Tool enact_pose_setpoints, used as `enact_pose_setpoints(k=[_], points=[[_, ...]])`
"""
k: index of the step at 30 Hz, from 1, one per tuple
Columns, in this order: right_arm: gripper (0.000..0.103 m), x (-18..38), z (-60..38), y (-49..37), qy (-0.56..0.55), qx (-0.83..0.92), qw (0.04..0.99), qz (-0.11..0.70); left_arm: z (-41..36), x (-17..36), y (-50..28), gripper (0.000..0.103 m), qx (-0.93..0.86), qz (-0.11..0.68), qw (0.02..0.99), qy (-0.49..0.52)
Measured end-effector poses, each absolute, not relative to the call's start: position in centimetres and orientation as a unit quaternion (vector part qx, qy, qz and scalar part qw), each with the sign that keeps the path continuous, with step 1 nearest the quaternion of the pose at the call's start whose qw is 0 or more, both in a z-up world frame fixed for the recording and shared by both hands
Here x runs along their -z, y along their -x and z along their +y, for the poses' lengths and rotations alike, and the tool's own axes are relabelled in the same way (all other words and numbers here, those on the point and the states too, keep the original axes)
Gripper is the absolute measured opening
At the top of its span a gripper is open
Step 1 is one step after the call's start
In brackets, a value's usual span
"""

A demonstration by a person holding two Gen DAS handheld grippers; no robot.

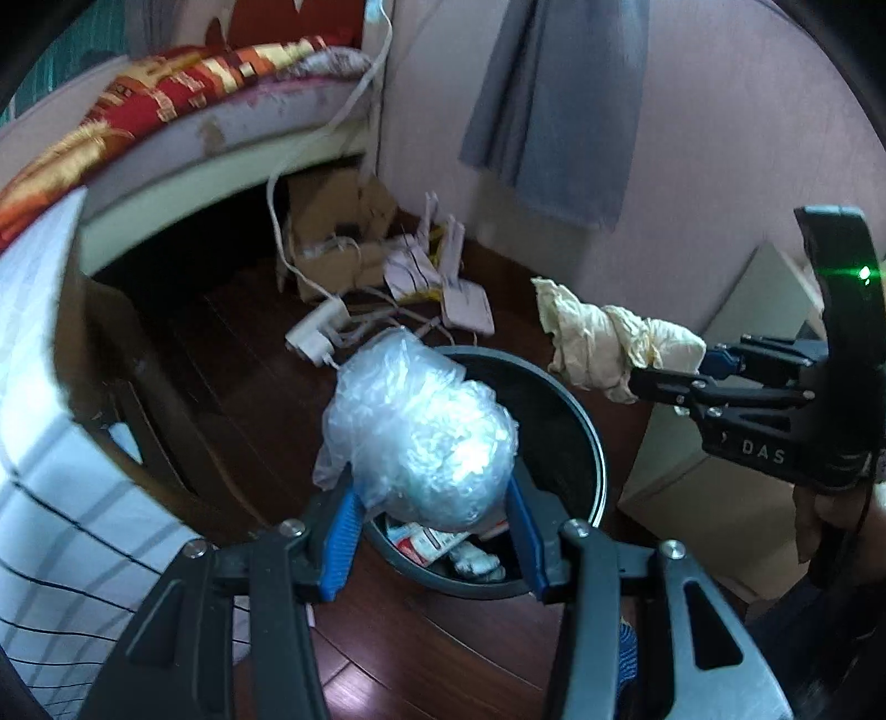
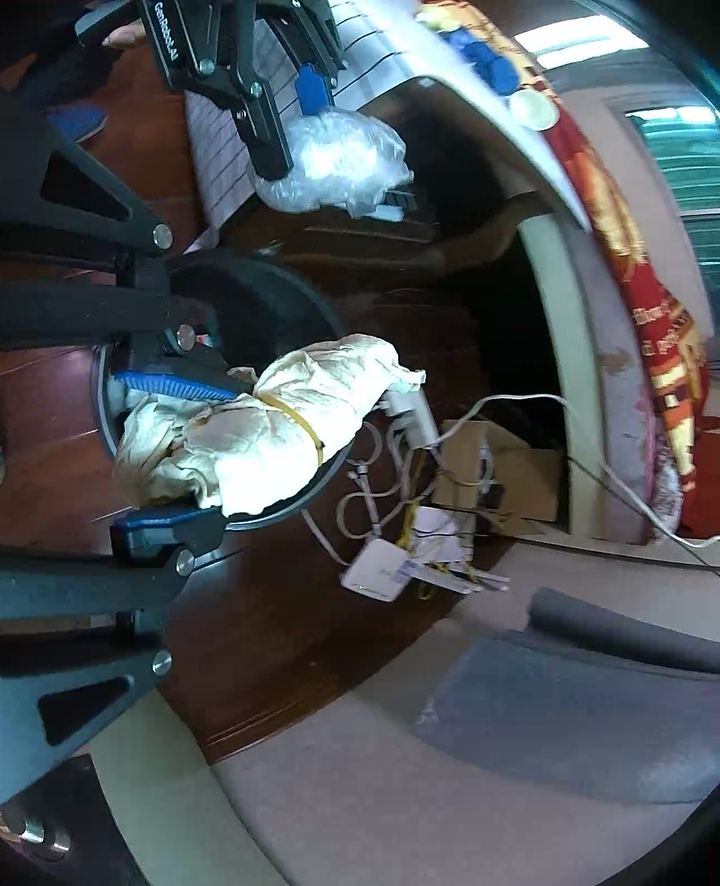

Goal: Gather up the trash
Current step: 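Carry the plastic bag and beige cloth over the black bin and release both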

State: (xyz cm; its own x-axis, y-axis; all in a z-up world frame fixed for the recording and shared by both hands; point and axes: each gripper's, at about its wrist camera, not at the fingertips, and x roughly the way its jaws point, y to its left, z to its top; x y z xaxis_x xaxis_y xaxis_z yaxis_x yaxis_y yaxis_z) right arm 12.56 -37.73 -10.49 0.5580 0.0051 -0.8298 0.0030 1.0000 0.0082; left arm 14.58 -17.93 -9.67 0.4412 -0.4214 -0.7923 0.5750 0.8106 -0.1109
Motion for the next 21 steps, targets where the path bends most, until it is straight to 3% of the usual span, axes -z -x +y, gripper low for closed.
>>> enact_pose_setpoints(k=[9,14,16,17,18,19,21], points=[[0.035,15.1,-36.7,-13.8,0.043,-0.028,0.846,0.531,-19.5,14.0,-15.5,0.051,0.304,0.497,0.809,-0.083],[0.036,16.6,-35.9,-14.5,0.064,-0.046,0.827,0.557,-19.8,15.8,-16.1,0.059,0.318,0.53,0.782,-0.077],[0.052,18.2,-35.6,-14.8,0.094,-0.042,0.81,0.577,-20.3,17.1,-16.8,0.079,0.304,0.55,0.772,-0.096],[0.081,19.0,-35.6,-14.9,0.116,-0.024,0.806,0.579,-20.3,17.5,-16.7,0.082,0.287,0.548,0.777,-0.114],[0.092,19.4,-35.7,-14.8,0.132,-0.007,0.803,0.581,-20.2,17.6,-16.6,0.088,0.277,0.544,0.783,-0.122],[0.092,19.7,-35.9,-14.9,0.136,-0.001,0.799,0.586,-19.9,17.8,-16.6,0.097,0.268,0.544,0.785,-0.126],[0.092,20.0,-36.5,-14.9,0.132,0.008,0.793,0.594,-19.1,18.1,-16.6,0.1,0.252,0.545,0.79,-0.123]])
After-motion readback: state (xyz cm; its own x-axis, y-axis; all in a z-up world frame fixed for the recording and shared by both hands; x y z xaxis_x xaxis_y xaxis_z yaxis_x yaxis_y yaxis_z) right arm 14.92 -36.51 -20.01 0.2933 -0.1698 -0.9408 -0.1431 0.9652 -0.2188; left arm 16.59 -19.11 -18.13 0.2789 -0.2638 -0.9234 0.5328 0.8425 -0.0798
